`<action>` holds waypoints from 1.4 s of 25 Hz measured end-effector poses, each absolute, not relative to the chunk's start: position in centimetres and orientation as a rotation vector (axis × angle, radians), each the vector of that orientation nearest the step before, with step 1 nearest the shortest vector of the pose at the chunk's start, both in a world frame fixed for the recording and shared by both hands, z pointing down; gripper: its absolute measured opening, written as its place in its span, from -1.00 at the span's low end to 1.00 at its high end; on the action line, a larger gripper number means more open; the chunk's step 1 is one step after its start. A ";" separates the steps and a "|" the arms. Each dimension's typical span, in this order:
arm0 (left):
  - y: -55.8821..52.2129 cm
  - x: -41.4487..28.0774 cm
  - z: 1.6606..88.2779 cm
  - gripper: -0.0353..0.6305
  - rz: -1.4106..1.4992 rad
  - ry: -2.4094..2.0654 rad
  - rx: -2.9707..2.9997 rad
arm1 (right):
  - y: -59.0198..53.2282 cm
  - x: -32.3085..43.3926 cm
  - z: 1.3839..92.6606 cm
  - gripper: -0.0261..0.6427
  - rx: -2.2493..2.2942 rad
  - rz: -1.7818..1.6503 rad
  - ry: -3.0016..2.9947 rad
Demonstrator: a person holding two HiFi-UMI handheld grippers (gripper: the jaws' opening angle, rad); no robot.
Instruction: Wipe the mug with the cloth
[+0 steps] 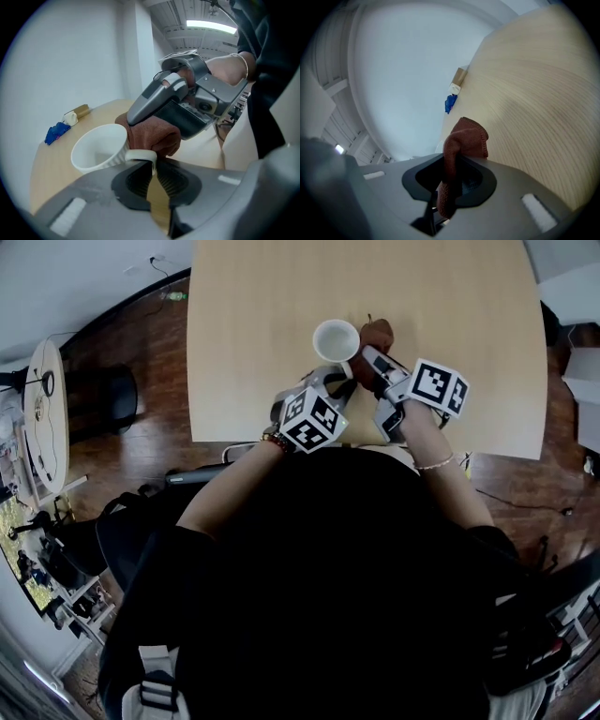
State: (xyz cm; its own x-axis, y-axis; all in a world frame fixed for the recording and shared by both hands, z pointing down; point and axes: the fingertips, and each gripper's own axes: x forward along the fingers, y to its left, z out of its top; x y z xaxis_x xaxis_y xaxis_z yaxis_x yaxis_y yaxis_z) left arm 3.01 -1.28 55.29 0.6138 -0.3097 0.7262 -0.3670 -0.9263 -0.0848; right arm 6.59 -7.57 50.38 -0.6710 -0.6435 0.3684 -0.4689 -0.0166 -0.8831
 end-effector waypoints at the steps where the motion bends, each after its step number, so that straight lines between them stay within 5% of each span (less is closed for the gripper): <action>1: -1.3 3.1 55.2 -0.78 1.213 -0.578 2.755 | -7.7 6.3 50.5 -0.73 -1.200 -1.762 2.117; 15: -1.5 4.3 55.1 -0.79 1.176 -0.571 2.755 | -7.4 6.2 55.6 -0.73 -1.455 -1.653 2.580; 27: -1.6 4.7 55.2 -0.79 1.176 -0.555 2.761 | -6.1 6.0 46.2 -0.73 -1.210 -1.596 2.491; 35: -2.0 5.0 55.3 -0.79 1.152 -0.575 2.756 | -4.7 4.3 48.1 -0.73 -1.221 -1.463 2.700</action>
State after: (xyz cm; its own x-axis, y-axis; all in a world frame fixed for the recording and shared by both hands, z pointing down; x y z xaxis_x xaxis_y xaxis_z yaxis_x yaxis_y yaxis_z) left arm 4.97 -1.97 55.34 0.6425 -0.3043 0.7033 -0.3796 -0.9236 -0.0529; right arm 4.31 -4.74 48.08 -0.7153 -0.5283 0.4574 -0.6717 0.3393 -0.6585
